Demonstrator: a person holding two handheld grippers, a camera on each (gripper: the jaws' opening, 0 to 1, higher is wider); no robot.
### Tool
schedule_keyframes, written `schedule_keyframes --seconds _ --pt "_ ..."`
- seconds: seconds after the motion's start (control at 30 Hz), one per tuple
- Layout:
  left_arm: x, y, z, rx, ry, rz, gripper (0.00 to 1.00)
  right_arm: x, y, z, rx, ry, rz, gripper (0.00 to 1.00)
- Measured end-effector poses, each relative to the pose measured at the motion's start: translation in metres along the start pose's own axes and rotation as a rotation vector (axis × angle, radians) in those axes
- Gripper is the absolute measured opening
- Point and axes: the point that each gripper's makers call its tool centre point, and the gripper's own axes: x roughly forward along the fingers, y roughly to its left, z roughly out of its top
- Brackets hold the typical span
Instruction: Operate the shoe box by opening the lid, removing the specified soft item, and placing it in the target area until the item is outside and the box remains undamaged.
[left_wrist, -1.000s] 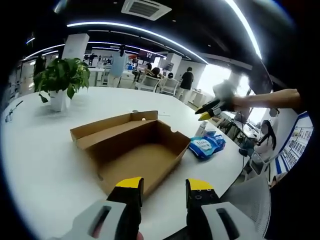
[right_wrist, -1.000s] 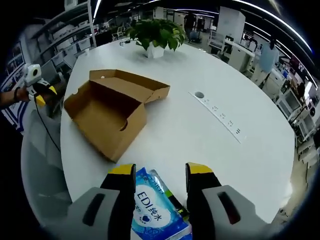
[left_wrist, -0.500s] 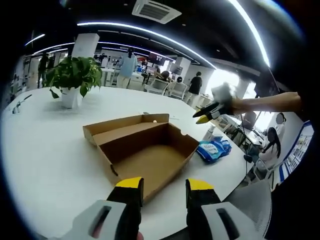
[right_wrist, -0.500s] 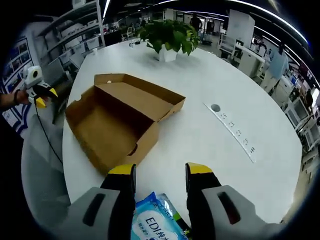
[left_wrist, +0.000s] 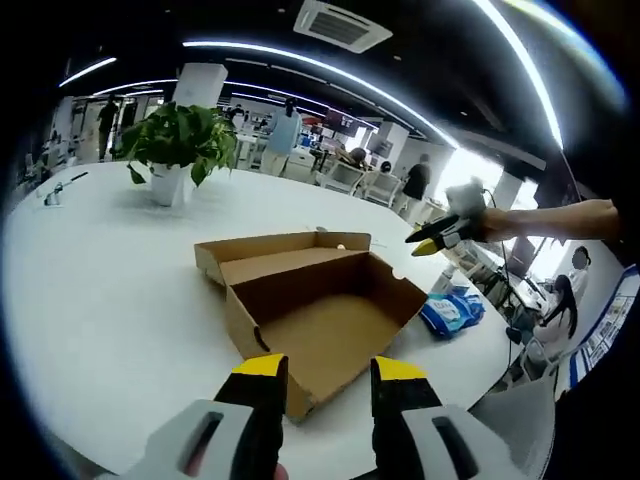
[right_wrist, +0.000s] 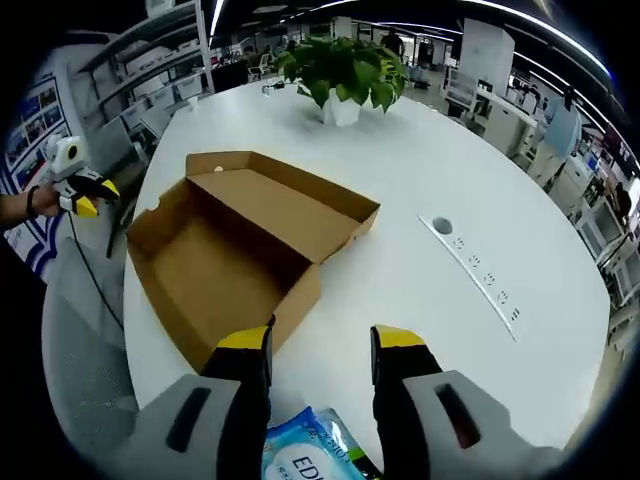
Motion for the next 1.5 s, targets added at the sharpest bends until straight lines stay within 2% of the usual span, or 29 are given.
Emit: schedule_keyframes --seconds 0.1,0.13,0.17,0.33,0.43,0.47,0.6,0.7,0.93,1.5 --pt "0.008 0.01 -0.003 -0.019 0.021 0.05 0.33 0.0 -0.002 0.0 -0.002 0.002 -0.001 0.36" --pt "0.012 0.017 -0.009 -0.046 0.051 0.09 0.33 0.0 -0.003 0.0 0.0 0.002 -0.002 0.36" --pt "0.016 0.019 -0.008 -0.048 0.044 0.097 0.33 -0.001 -0.003 -0.001 0.002 0.003 -0.003 0.36" --pt "0.039 0.031 -0.021 -0.181 0.067 0.162 0.34 -0.001 -0.001 -0.003 0.01 0.011 0.0 0.37" --pt "0.044 0.035 -0.03 -0.192 0.105 0.204 0.34 -0.001 -0.001 -0.004 0.006 0.015 0.0 0.37" --pt "0.047 0.039 -0.038 -0.184 0.141 0.236 0.34 -0.001 -0.001 -0.005 0.007 0.015 0.0 0.37" --pt "0.052 0.04 -0.039 -0.209 0.138 0.241 0.33 -0.003 -0.002 -0.005 0.014 0.01 -0.003 0.37" --pt "0.053 0.039 -0.038 -0.204 0.142 0.245 0.24 -0.004 -0.003 -0.006 0.018 0.009 -0.001 0.37" --pt "0.054 0.037 -0.038 -0.18 0.158 0.241 0.18 -0.005 -0.007 -0.005 0.025 0.002 -0.004 0.38" --pt "0.051 0.036 -0.04 -0.128 0.184 0.219 0.17 -0.001 -0.004 -0.009 0.036 0.012 0.001 0.37"
